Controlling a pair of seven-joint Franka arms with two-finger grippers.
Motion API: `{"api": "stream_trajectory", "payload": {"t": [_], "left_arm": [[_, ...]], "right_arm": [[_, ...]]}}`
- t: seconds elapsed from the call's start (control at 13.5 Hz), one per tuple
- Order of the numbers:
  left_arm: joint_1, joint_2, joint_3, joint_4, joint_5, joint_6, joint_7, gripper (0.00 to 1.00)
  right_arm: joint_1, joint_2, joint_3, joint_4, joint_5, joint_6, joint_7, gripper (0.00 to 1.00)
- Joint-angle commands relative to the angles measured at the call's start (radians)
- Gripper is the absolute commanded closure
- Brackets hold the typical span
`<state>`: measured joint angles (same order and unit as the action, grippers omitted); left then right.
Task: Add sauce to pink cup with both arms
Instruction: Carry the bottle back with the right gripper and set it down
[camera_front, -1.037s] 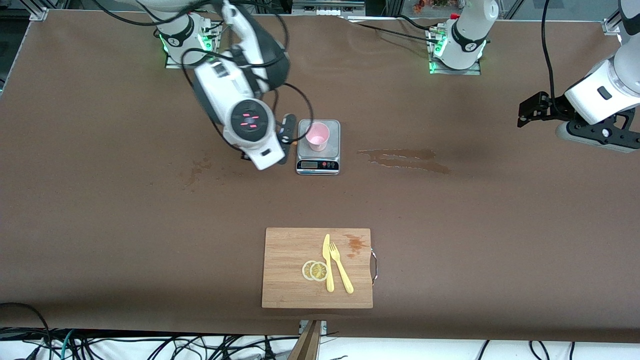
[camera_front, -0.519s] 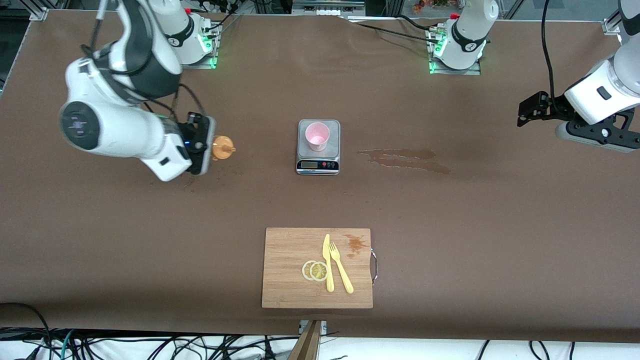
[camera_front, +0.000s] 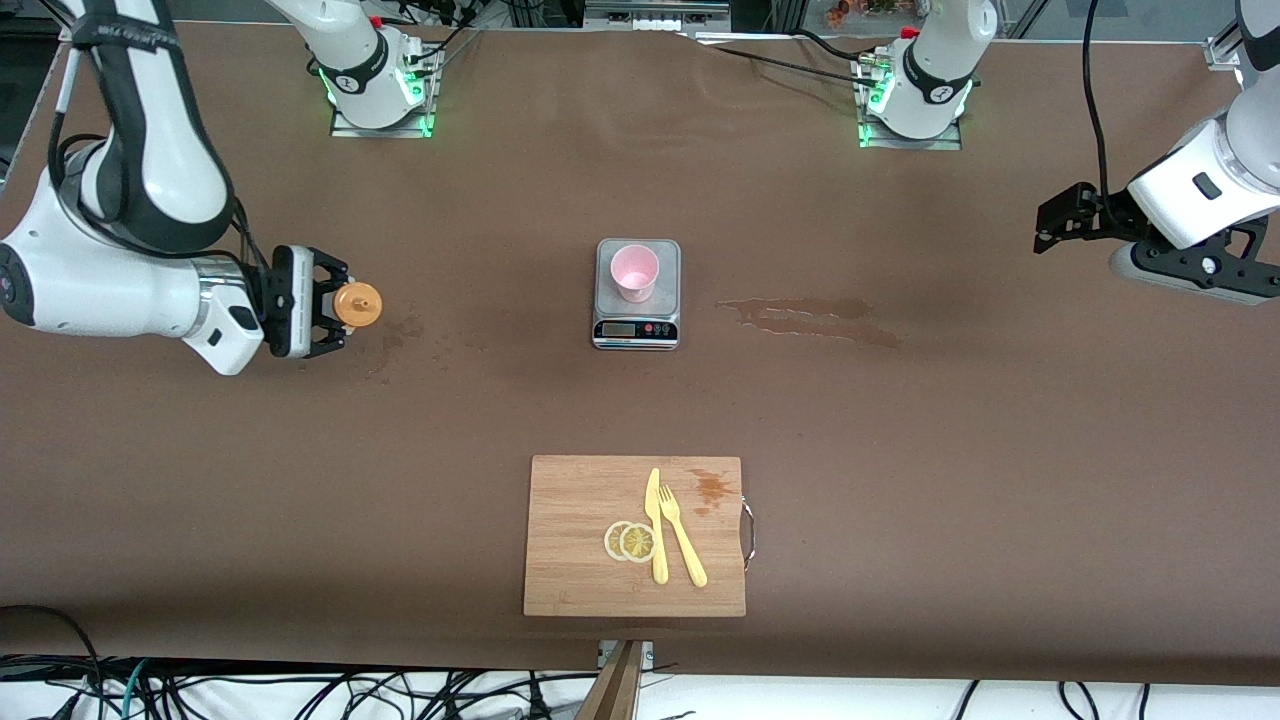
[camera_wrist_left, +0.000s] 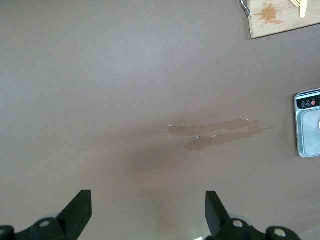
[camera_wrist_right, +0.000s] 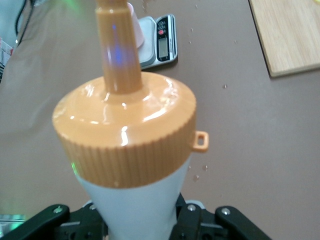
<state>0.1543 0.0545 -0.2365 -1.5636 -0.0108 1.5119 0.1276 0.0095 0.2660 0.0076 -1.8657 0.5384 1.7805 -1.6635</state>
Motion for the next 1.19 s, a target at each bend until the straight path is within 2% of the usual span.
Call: {"api": "stream_trajectory", "payload": {"t": [0.0, 0.15, 0.37, 0.81, 1.04, 1.11], "left_arm": [[0.001, 0.002, -0.003, 0.01, 0.015, -0.013, 0.007, 0.0], [-0.001, 0.002, -0.003, 0.011, 0.018, -0.013, 0.006, 0.0], [-0.001, 0.002, -0.003, 0.011, 0.022, -0.013, 0.009, 0.0], [-0.001, 0.001, -0.004, 0.011, 0.02, -0.013, 0.006, 0.0], [-0.001, 0.001, -0.004, 0.01, 0.02, -0.018, 0.012, 0.0], [-0.001, 0.001, -0.004, 0.01, 0.02, -0.019, 0.007, 0.0]], "right_arm": [[-0.086, -0.036, 0.015, -0.119, 0.106, 0.043, -0.218, 0.61], [-0.138, -0.007, 0.015, -0.154, 0.158, 0.04, -0.359, 0.61], [-0.2, 0.116, 0.015, -0.155, 0.236, 0.027, -0.565, 0.6], [-0.246, 0.251, 0.015, -0.138, 0.282, 0.027, -0.697, 0.52], [-0.266, 0.311, 0.015, -0.113, 0.281, 0.027, -0.706, 0.44], [-0.269, 0.33, 0.017, -0.099, 0.282, 0.027, -0.71, 0.35]]}}
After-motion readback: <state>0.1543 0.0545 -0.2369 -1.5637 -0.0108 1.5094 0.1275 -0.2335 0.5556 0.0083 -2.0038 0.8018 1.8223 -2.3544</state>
